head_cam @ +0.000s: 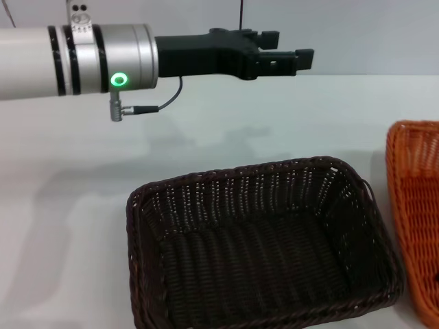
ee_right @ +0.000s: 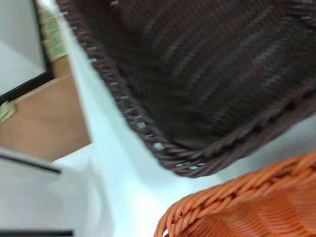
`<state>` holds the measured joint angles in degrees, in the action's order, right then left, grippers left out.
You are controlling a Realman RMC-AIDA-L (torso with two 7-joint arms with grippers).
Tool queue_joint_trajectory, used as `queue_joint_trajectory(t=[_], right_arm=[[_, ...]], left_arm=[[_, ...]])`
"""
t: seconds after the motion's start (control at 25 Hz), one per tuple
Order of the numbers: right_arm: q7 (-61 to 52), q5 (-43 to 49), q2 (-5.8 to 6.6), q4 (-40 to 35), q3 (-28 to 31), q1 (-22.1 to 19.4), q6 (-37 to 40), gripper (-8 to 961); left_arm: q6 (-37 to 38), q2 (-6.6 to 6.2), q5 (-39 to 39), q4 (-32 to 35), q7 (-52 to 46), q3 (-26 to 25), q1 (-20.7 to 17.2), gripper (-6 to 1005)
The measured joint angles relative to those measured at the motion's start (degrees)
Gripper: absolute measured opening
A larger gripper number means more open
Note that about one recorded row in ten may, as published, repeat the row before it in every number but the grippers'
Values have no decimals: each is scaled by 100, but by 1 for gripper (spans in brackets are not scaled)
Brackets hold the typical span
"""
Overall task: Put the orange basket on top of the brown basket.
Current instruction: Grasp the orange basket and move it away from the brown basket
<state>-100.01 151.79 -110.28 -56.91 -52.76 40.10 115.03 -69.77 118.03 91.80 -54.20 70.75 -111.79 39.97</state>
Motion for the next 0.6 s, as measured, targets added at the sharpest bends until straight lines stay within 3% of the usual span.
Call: queue_joint_trajectory(t=[0.2, 0.32, 0.4, 0.48, 0.52, 0.56, 0.6], right_arm=[[94, -7, -131, 4, -327, 112, 422, 611], [441, -24, -307, 44, -371, 196, 904, 610], [505, -50, -315, 45, -353, 206, 973, 610], [563, -180, -265, 46, -287, 216, 1007, 610], [586, -411, -112, 47, -128, 216, 1008, 610], [586, -411, -112, 47, -128, 216, 1008, 610], [594, -546, -6, 36, 56, 215, 996, 610]], left_arm=[[104, -8, -2, 112, 7, -8, 167, 853], [239, -7, -2, 204, 19, -10, 229, 852], [294, -5, -4, 261, 41, -13, 245, 852], [334, -5, -6, 286, 50, -17, 248, 852], [356, -4, -8, 295, 51, -17, 249, 852], [367, -3, -9, 303, 52, -18, 254, 851], [374, -3, -10, 311, 52, -18, 258, 851]])
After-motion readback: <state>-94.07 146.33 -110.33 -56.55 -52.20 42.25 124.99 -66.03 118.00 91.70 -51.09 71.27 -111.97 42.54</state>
